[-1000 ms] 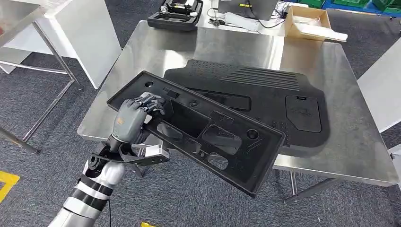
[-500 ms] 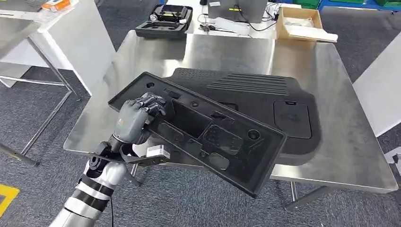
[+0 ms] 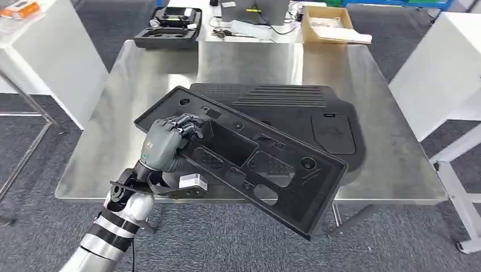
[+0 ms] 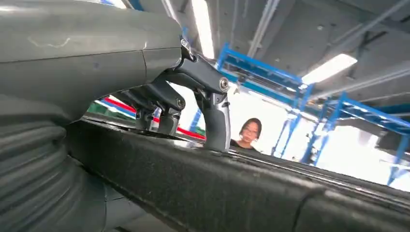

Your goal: Take the parts from the cabinet and place them on the table.

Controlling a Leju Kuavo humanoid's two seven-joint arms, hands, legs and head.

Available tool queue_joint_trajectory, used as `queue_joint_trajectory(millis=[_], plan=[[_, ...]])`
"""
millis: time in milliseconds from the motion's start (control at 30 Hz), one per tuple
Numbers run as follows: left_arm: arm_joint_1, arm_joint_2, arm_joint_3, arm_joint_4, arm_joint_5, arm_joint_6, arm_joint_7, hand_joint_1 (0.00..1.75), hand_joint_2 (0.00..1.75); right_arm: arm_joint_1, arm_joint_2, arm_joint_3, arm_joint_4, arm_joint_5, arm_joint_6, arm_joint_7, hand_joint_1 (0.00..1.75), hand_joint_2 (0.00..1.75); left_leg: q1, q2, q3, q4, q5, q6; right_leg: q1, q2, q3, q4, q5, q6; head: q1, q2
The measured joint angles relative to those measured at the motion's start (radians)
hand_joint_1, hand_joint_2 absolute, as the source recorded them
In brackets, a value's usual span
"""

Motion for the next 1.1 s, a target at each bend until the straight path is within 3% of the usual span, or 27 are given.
queue_joint_trajectory(millis=[33,100,133,167,200,300,333,367,400,467,833,1100], plan=[[0.000,0.000,-0.001,0.000,0.000,0.000,0.000,1.75,1.75,0.000,0.000,0.000,0.000,0.000,0.000,0.000,0.00,0.00,0.000,0.009,0.001,0.000,-0.001,-0.001,-0.003,-0.001,0.012,-0.028,0.015,0.009,0.000,0.000],[0.000,0.000,0.000,0.000,0.000,0.000,0.000,1.75,1.75,0.001,-0.001,-0.001,0.000,0.000,0.000,0.000,0.00,0.00,0.001,0.028,0.004,0.000,-0.005,-0.006,-0.005,-0.022,0.107,-0.203,0.080,0.027,0.001,0.000],[-0.001,0.000,-0.001,0.000,0.000,0.000,0.000,1.75,1.75,-0.001,-0.001,-0.001,0.000,0.000,0.000,0.000,0.00,0.00,-0.001,0.035,0.009,0.000,-0.007,-0.010,-0.002,-0.067,0.165,-0.299,0.103,0.027,0.002,0.000],[0.000,0.000,0.000,0.000,0.000,0.000,0.000,1.75,1.75,-0.005,-0.001,-0.001,0.000,0.003,-0.001,-0.001,0.00,0.00,-0.012,0.042,0.010,0.002,-0.013,-0.018,0.006,-0.110,0.190,-0.333,0.104,0.017,0.004,0.000],[-0.002,0.002,-0.001,0.000,0.000,0.000,0.000,1.75,1.75,-0.007,-0.001,-0.001,0.000,0.008,-0.004,-0.002,0.00,0.00,-0.013,0.051,0.013,0.001,-0.016,-0.023,0.009,-0.091,0.188,-0.334,0.110,0.010,0.000,0.000],[-0.003,0.000,-0.001,0.000,0.000,0.000,0.000,1.75,1.75,-0.006,0.000,-0.001,0.000,0.017,-0.003,0.000,0.00,0.00,-0.012,0.079,0.025,-0.002,-0.024,-0.037,0.008,-0.062,0.187,-0.333,0.117,-0.004,-0.002,0.000],[-0.004,0.000,-0.001,0.000,0.000,0.000,0.000,1.75,1.75,-0.005,0.000,-0.001,0.000,0.018,-0.003,0.000,0.00,0.00,-0.003,0.047,0.014,0.012,-0.034,-0.045,-0.009,-0.053,0.191,-0.336,0.120,-0.010,-0.002,0.000],[-0.004,0.000,-0.002,0.000,0.000,0.000,0.000,1.75,1.75,-0.006,-0.002,-0.001,0.000,0.019,-0.003,0.002,0.00,0.00,-0.006,0.019,0.011,0.014,-0.039,-0.033,0.006,-0.050,0.192,-0.328,0.119,-0.008,-0.007,0.000],[-0.007,0.000,-0.002,0.000,0.001,0.000,0.000,1.75,1.75,-0.006,0.000,-0.001,0.000,0.020,-0.003,0.003,0.00,0.00,-0.005,0.021,0.017,0.000,-0.021,-0.005,0.006,-0.046,0.193,-0.323,0.112,-0.011,-0.011,0.000],[-0.014,-0.003,-0.004,0.003,0.002,-0.005,0.002,1.75,1.75,-0.005,0.001,-0.001,0.000,0.026,-0.002,0.003,0.00,0.00,-0.003,0.030,0.024,-0.002,-0.029,-0.025,0.010,-0.035,0.193,-0.325,0.112,-0.013,-0.012,0.000],[-0.052,-0.014,-0.006,0.035,0.003,-0.016,0.012,1.75,1.75,-0.005,0.001,-0.001,0.000,0.034,0.003,0.005,0.00,0.00,-0.004,0.031,0.023,-0.007,-0.026,-0.033,0.010,-0.034,0.188,-0.325,0.111,-0.014,-0.010,0.000],[-0.123,-0.034,-0.008,0.112,-0.009,-0.038,0.060,1.75,1.75,-0.005,0.001,-0.001,0.000,0.058,0.003,0.006,0.00,0.00,-0.009,0.030,0.023,-0.007,-0.026,-0.032,0.005,-0.034,0.189,-0.325,0.112,-0.013,-0.010,0.000]])
